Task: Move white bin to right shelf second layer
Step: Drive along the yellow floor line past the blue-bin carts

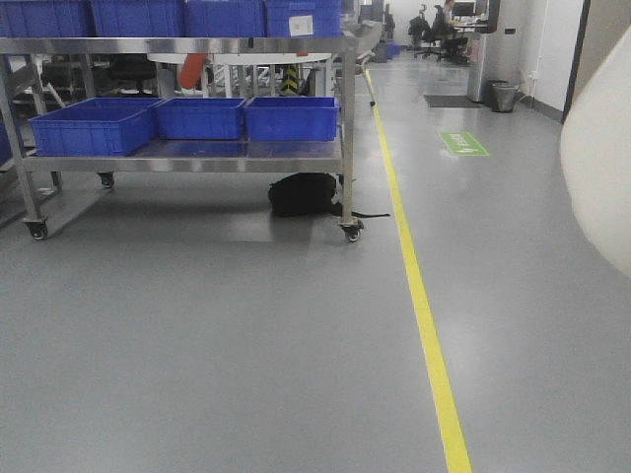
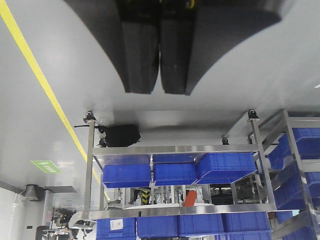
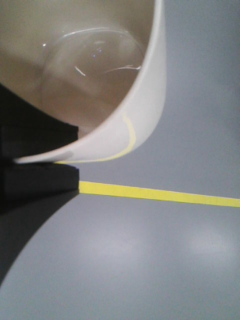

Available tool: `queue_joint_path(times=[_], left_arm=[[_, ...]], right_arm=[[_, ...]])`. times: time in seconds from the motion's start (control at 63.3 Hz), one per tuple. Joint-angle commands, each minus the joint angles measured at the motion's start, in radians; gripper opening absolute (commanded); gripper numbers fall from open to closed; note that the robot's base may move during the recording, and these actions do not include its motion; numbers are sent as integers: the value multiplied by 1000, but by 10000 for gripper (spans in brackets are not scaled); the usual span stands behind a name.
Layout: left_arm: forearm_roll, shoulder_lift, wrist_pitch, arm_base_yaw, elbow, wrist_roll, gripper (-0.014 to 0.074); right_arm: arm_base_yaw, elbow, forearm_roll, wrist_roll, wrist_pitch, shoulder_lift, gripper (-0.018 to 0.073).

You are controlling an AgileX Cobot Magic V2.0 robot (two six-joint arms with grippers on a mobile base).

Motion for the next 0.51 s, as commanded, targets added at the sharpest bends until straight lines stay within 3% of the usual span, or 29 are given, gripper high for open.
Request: queue_joint_path(times=[0.0,0.489], left_arm=[[-6,-16,-84,2,37,-3,85],[-6,-16,-84,2,37,-3,85]], right_arm=[[-7,-33,8,-1,-85,-2,49],[-7,-33,8,-1,-85,-2,49]])
